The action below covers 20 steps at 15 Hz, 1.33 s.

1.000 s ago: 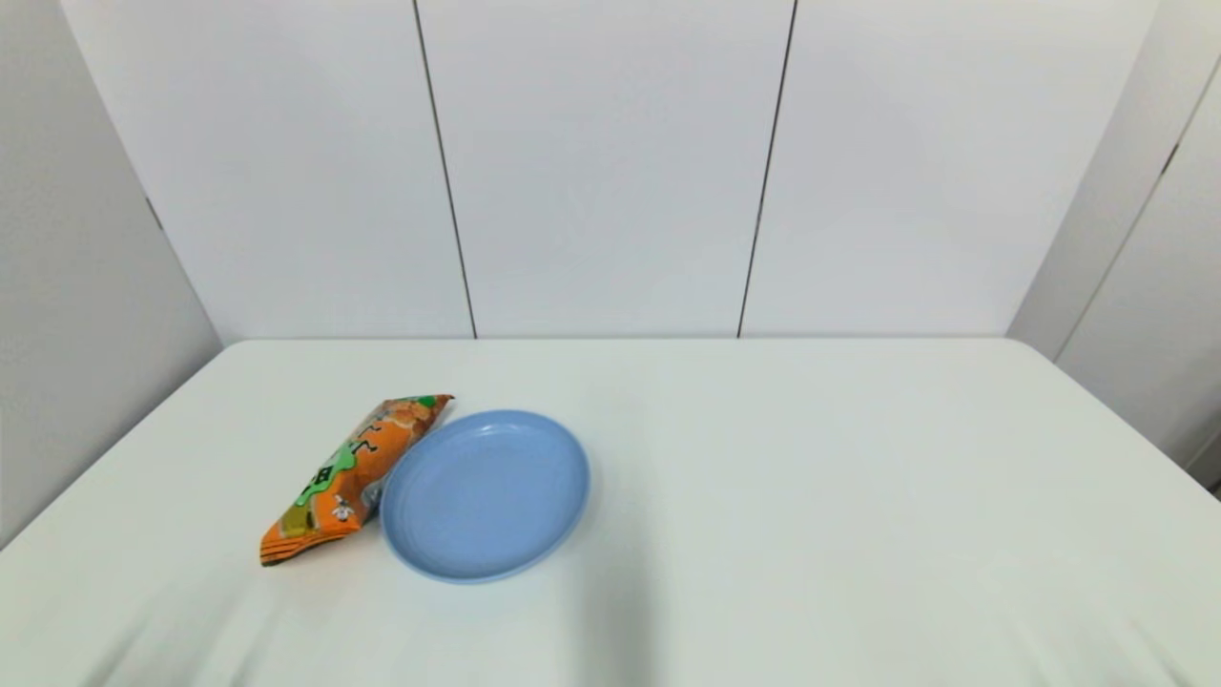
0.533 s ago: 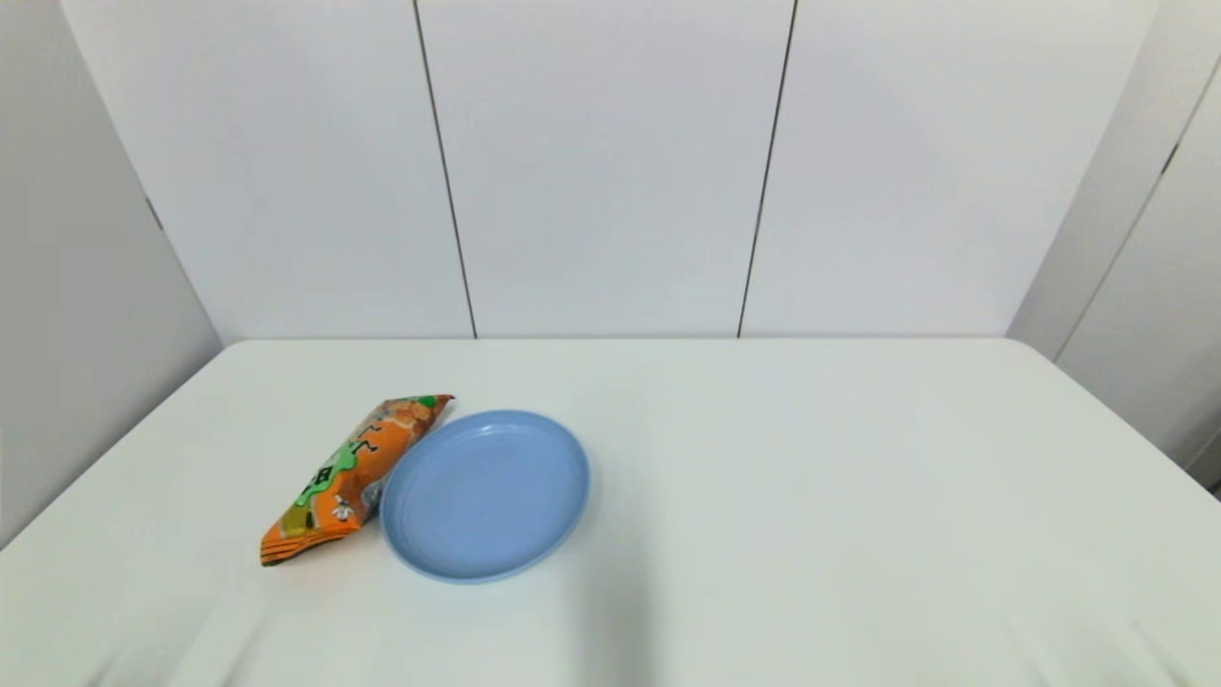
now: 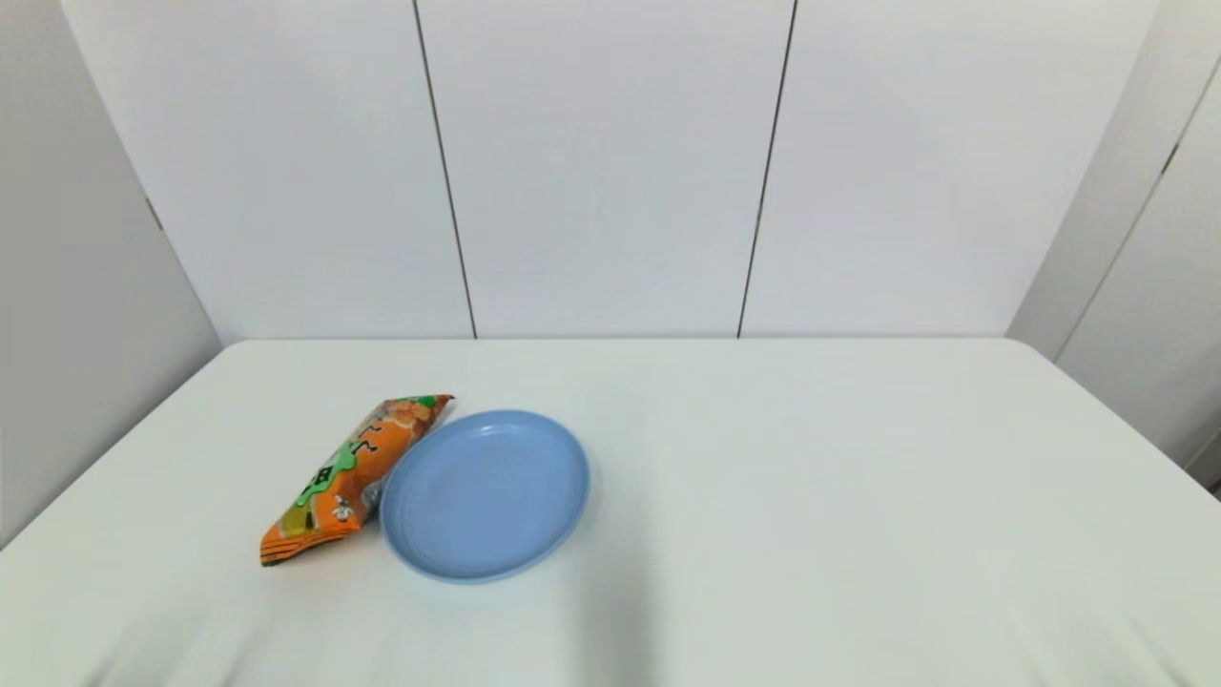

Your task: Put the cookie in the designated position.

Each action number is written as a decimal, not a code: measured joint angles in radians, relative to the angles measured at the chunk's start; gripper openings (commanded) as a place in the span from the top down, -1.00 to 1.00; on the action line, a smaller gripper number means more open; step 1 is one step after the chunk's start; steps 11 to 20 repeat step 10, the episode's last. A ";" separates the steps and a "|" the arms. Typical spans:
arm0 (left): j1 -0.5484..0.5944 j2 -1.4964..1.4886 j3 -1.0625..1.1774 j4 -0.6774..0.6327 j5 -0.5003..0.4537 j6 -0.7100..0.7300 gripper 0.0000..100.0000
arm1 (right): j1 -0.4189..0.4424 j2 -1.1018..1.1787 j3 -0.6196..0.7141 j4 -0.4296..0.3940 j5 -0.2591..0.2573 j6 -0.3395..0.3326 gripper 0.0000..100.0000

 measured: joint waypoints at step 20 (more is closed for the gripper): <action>0.000 0.000 0.000 0.000 0.000 0.000 -1.00 | 0.000 0.000 -0.001 0.000 -0.002 0.001 -1.00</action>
